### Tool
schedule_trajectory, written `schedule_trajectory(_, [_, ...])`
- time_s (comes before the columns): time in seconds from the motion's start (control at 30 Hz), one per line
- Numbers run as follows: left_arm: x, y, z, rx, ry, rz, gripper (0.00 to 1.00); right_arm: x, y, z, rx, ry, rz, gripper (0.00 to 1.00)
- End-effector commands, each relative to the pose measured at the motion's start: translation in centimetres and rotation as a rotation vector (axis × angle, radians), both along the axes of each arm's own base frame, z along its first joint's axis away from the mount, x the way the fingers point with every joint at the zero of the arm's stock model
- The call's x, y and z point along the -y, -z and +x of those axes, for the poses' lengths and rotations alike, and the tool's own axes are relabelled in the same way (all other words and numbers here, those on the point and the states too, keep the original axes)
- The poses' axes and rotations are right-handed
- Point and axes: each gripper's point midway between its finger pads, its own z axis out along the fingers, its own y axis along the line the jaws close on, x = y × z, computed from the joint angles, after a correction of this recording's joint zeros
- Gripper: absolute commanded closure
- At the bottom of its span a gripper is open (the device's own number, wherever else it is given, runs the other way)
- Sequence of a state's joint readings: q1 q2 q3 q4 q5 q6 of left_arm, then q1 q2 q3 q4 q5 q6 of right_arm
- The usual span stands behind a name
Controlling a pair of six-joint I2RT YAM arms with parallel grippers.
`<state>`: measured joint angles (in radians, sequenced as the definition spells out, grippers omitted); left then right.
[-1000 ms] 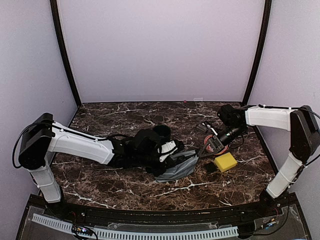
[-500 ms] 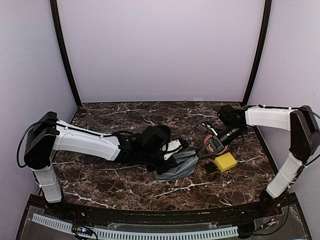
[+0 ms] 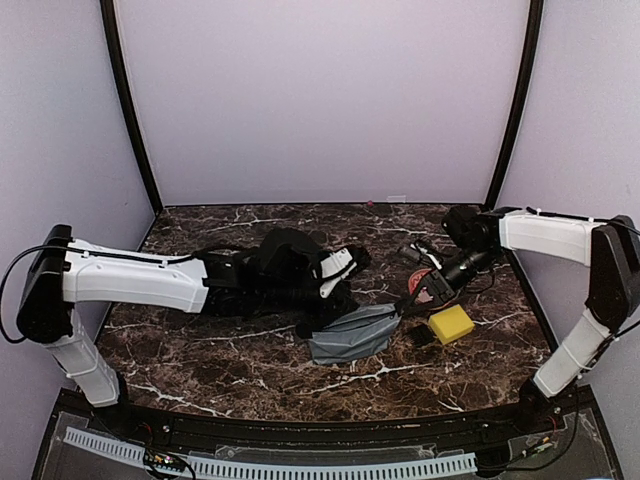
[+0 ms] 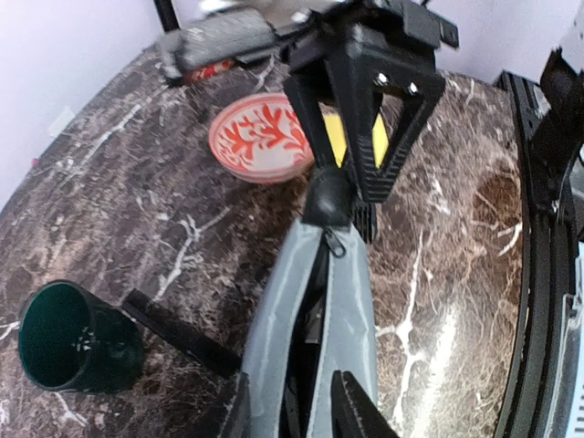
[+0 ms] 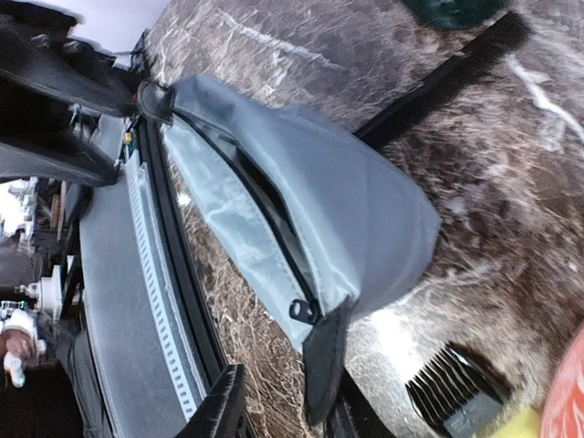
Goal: Sort the hair-cutting tools
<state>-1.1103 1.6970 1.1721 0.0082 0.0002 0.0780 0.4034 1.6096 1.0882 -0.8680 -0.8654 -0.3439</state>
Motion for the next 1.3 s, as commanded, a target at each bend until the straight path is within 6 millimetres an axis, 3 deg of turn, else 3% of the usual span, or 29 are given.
schedule_trajectory(0.0, [-1.7, -7.5, 1.6, 0.128, -0.124, -0.137, 0.66, 1.8, -2.5, 1.4, 0.17, 0.007, -0.047, 0.63])
schedule_trajectory(0.2, [-5.9, -11.0, 3.9, 0.256, -0.329, -0.195, 0.22, 4.4, -1.7, 1.0, 0.345, -0.1, -0.188, 0.51])
schedule_trajectory(0.27, [-7.0, -11.7, 4.6, 0.264, -0.345, -0.201, 0.15, 5.3, -1.3, 1.3, 0.432, -0.141, -0.233, 0.46])
schedule_trajectory(0.47, [-10.0, -10.2, 7.3, 0.093, -0.352, -0.201, 0.15, 7.0, 0.2, 0.4, 0.685, -0.434, -0.386, 0.4])
schedule_trajectory(0.57, [-11.0, -9.3, 7.4, 0.082, -0.343, -0.253, 0.14, 7.1, 1.3, -0.1, 0.783, -0.585, -0.471, 0.4])
schedule_trajectory(0.73, [-12.3, -8.0, 7.9, 0.103, -0.37, -0.265, 0.14, 5.8, 3.4, 0.0, 0.76, -0.714, -0.542, 0.26])
schedule_trajectory(1.03, [-13.8, -8.1, 7.0, 0.079, -0.418, -0.341, 0.15, 4.3, 6.7, 0.6, 0.79, -0.829, -0.607, 0.24])
schedule_trajectory(1.27, [-14.4, -7.5, 6.5, 0.048, -0.434, -0.343, 0.15, 4.6, 9.6, 0.1, 0.752, -0.861, -0.607, 0.24])
